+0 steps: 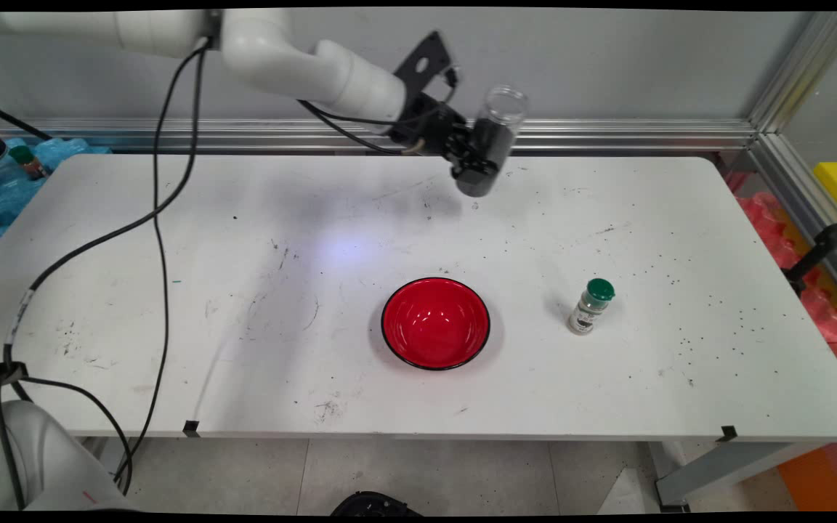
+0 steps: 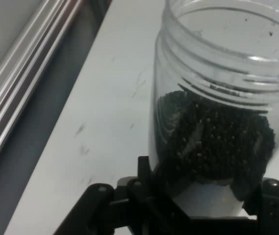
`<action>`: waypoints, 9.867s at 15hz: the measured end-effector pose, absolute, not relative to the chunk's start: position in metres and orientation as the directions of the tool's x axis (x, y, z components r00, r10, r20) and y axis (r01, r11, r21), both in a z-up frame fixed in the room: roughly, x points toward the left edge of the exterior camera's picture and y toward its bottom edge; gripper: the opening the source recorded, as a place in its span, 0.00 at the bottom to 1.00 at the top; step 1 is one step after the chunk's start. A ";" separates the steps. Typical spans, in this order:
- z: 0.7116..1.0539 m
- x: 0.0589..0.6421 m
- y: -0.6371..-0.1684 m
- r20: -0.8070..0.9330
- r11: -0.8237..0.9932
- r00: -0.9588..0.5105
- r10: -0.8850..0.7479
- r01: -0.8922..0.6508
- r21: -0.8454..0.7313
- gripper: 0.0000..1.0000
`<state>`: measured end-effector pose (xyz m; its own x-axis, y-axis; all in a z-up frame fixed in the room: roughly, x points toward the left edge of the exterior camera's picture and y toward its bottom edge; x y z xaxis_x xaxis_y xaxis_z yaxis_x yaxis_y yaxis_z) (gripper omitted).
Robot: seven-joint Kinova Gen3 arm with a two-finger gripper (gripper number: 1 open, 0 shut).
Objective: Pour the black seasoning powder in the red bowl
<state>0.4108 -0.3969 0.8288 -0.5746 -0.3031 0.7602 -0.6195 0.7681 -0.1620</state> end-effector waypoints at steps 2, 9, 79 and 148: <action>0.829 0.422 -0.397 0.757 0.769 -0.573 -0.314 -0.622 -0.151 0.00; 0.842 0.434 -0.394 0.777 0.809 -0.554 -0.299 -0.578 -0.101 0.00; 0.828 0.401 -0.319 -0.157 0.319 -0.524 0.837 0.701 -0.638 0.00; 0.859 0.361 -0.267 -0.699 -0.355 0.014 0.715 0.869 -0.345 0.00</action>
